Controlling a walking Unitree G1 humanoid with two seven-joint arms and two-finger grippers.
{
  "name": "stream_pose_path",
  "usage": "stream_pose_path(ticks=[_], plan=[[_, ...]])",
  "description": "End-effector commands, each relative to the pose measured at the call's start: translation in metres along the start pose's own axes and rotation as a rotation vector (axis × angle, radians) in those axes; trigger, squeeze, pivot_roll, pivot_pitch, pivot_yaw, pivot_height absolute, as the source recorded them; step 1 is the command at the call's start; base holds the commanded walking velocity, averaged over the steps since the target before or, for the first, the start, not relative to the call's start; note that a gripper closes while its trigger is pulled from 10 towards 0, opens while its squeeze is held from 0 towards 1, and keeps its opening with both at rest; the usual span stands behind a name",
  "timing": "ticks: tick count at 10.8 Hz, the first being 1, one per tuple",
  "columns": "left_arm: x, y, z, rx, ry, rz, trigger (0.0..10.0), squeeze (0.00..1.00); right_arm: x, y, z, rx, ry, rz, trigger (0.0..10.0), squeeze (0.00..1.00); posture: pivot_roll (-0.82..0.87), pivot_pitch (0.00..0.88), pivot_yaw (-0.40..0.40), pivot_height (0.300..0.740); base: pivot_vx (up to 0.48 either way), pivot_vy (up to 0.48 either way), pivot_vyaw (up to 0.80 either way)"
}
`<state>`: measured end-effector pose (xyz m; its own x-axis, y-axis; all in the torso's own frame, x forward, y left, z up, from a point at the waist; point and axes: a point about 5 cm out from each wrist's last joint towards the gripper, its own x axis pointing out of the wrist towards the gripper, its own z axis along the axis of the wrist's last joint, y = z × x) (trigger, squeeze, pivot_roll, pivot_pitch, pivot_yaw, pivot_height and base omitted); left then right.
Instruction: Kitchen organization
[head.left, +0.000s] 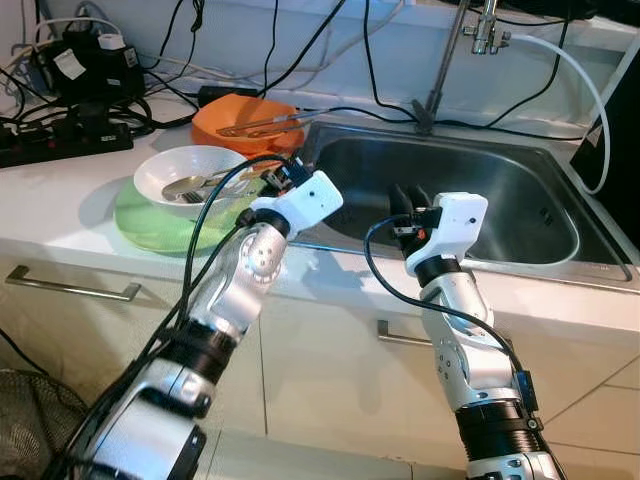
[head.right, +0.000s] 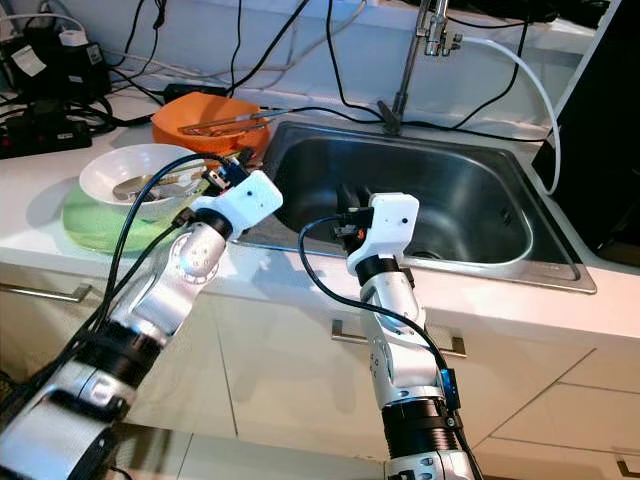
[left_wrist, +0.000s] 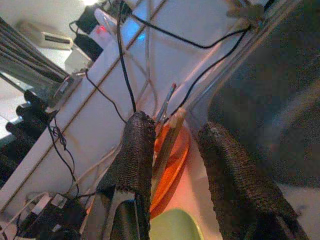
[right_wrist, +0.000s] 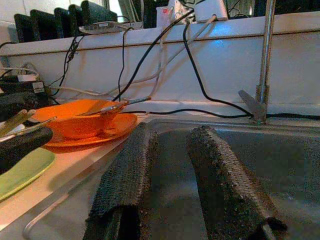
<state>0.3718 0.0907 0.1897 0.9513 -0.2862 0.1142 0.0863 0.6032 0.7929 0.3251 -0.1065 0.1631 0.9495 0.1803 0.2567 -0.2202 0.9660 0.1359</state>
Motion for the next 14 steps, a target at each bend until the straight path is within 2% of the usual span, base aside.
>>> stream_pose_path(ticks=[1,2,3,6,8,9,11,12,13,14], plan=[[0.005,0.003,0.007,0.03,-0.01,0.014,10.0,0.0,0.003,-0.002,0.005,-0.007,-0.026,-0.007,10.0,0.0,0.19,0.0,-0.051,0.74,0.0,0.0,0.0],[0.007,0.004,0.005,0.034,0.002,0.022,2.9,0.0,0.003,-0.003,0.005,-0.008,-0.026,-0.01,10.0,0.0,0.19,0.0,-0.05,0.74,0.0,0.0,0.0],[0.008,0.005,0.005,0.033,0.003,0.027,0.0,0.0,0.003,-0.003,0.005,-0.009,-0.026,-0.011,10.0,0.0,0.19,0.0,-0.051,0.74,0.0,0.0,0.0],[0.01,0.008,0.006,0.023,0.003,0.045,0.0,0.0,0.003,-0.002,0.005,-0.007,-0.024,-0.004,10.0,0.0,0.2,0.0,-0.053,0.74,0.0,0.0,0.0],[0.011,0.012,0.009,-0.023,-0.011,0.072,0.0,0.0,0.003,-0.003,0.005,-0.008,-0.025,-0.003,10.0,0.0,0.19,0.0,-0.057,0.74,0.0,0.0,0.0],[0.011,0.018,0.012,-0.058,-0.027,0.103,0.0,0.0,0.003,-0.002,0.005,-0.009,-0.025,-0.001,10.0,0.0,0.2,0.0,-0.06,0.74,0.0,0.0,0.0],[0.011,0.034,0.021,-0.197,-0.062,0.159,0.1,0.0,0.004,0.0,0.004,-0.007,-0.022,0.007,10.0,0.0,0.2,0.0,-0.063,0.74,0.0,0.0,0.0],[0.011,0.041,0.027,-0.264,-0.093,0.161,4.7,0.0,0.004,0.0,0.004,-0.006,-0.021,0.009,10.0,0.0,0.21,0.0,-0.065,0.74,0.0,0.0,0.0],[0.01,0.046,0.034,-0.296,-0.128,0.16,10.0,0.0,0.005,0.0,0.004,-0.005,-0.021,0.011,10.0,0.0,0.21,0.0,-0.067,0.74,0.0,0.0,0.0],[0.009,0.055,0.045,-0.364,-0.166,0.162,10.0,0.0,0.005,0.0,0.004,-0.005,-0.021,0.014,10.0,0.0,0.21,0.0,-0.069,0.74,0.0,0.0,0.0]])
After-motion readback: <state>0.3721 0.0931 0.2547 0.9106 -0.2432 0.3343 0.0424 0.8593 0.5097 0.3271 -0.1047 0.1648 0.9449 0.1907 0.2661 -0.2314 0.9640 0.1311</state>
